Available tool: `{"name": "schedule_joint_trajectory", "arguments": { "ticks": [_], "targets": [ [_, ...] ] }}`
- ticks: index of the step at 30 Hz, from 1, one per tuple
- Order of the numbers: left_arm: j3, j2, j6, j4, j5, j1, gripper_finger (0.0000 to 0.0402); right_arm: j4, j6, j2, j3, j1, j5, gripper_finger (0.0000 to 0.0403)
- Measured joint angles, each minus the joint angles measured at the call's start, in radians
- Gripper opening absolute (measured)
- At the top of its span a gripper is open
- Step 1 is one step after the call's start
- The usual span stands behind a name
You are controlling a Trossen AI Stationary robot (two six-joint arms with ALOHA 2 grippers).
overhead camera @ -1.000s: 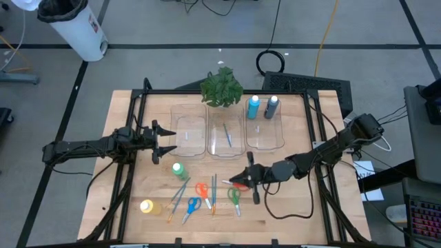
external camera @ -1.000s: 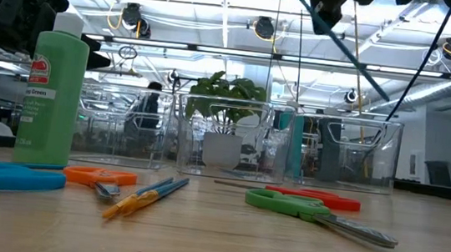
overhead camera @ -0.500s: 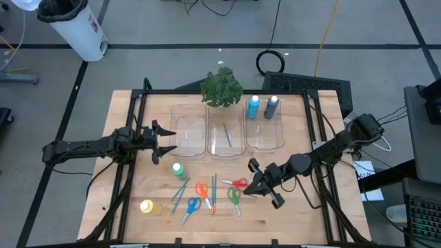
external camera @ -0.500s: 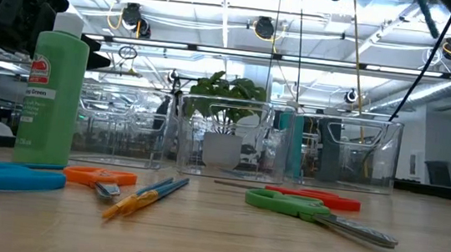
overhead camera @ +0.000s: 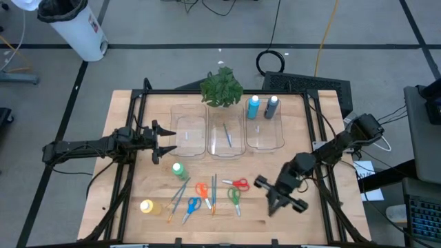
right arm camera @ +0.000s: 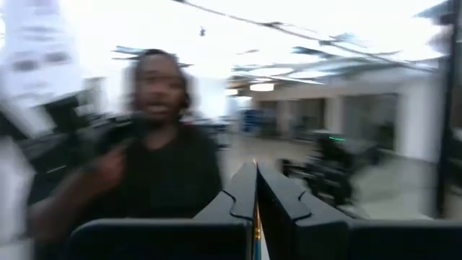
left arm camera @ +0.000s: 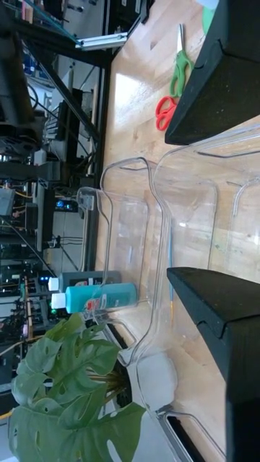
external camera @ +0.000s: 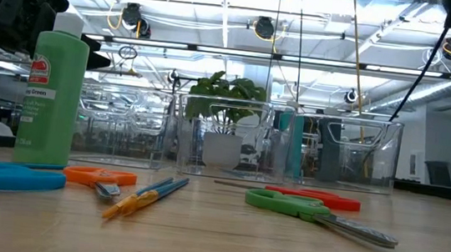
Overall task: Pick & Place Paint Supplies
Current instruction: Put the blue paintbrush into the middle transparent bin
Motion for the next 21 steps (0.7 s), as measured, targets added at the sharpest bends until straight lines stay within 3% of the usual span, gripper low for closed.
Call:
{"name": "schedule_joint_trajectory", "arguments": {
  "ticks": [6, 21],
  "targets": [
    [0.0, 0.0, 0.0, 0.0, 0.0, 0.0, 0.0294, 0.022, -0.029, 0.0, 0.0, 0.028, -0.14, 0.0],
    [0.0, 0.0, 0.0, 0.0, 0.0, 0.0, 0.0294, 0.018, -0.038, 0.0, 0.0, 0.034, -0.137, 0.0]
  ]
}}
